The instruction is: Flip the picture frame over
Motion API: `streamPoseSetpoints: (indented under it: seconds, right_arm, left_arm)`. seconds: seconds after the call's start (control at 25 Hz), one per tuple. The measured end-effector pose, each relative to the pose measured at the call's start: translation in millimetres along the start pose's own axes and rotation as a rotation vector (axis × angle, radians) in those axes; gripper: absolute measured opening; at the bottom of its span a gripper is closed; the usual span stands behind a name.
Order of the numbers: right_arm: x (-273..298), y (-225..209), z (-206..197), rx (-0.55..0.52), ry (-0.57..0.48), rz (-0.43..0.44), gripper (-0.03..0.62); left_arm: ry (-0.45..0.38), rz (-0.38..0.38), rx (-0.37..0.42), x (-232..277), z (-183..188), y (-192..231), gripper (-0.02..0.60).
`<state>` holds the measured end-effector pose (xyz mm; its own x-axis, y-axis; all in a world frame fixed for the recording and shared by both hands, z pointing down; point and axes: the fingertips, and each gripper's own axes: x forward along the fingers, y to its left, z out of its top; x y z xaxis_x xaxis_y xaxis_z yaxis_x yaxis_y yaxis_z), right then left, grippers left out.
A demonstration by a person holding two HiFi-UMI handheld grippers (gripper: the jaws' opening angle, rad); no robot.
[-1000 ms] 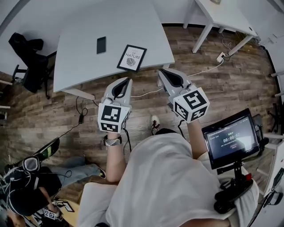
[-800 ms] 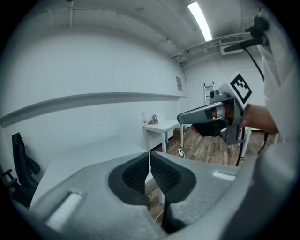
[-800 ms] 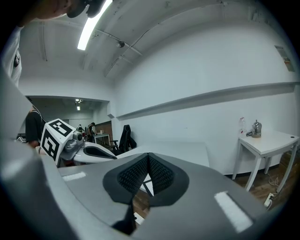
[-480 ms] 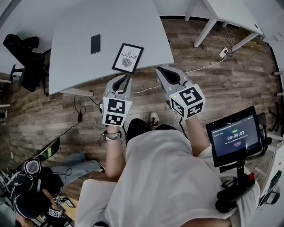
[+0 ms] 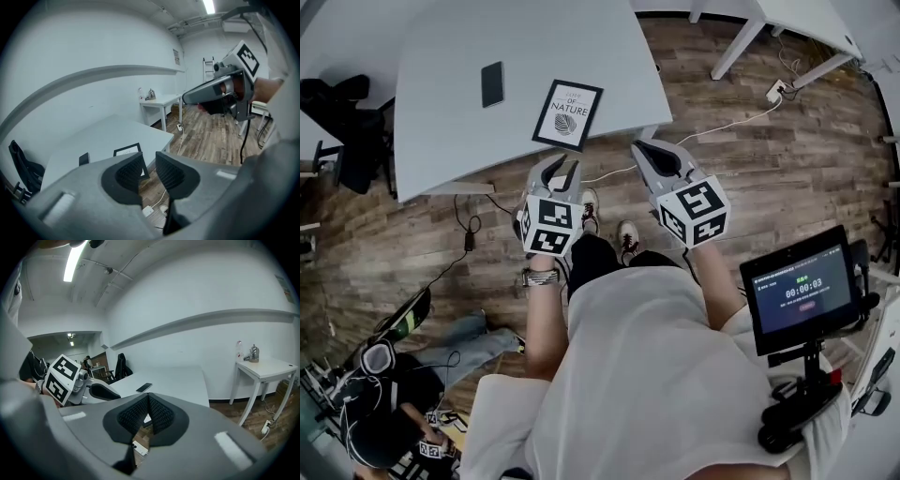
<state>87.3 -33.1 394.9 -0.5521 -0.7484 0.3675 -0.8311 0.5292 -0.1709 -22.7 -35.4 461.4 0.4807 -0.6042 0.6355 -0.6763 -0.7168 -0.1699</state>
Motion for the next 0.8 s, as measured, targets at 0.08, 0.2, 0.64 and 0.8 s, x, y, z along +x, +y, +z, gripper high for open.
streamPoseSetpoints:
  seconds: [0.08,0.2,0.64,0.8]
  right_arm:
    - [5,-2,-6,0.004,0.012,-0.013,0.002]
    - [11,-1,-13,0.015,0.028,-0.022,0.002]
    - [49,-6,-67,0.094,0.124,-0.056,0.002]
    - [55,-7,-85,0.111,0.152,-0.070,0.002]
  left_arm:
    - [0.032,0.000,0.048,8,-9,1,0.089]
    - [0.106,0.013,0.181,20,-23,4,0.098]
    - [0.218,-0.093,0.309,72,-73,10,0.103]
    - [0.246,-0.130,0.373,84,-88,2,0.106]
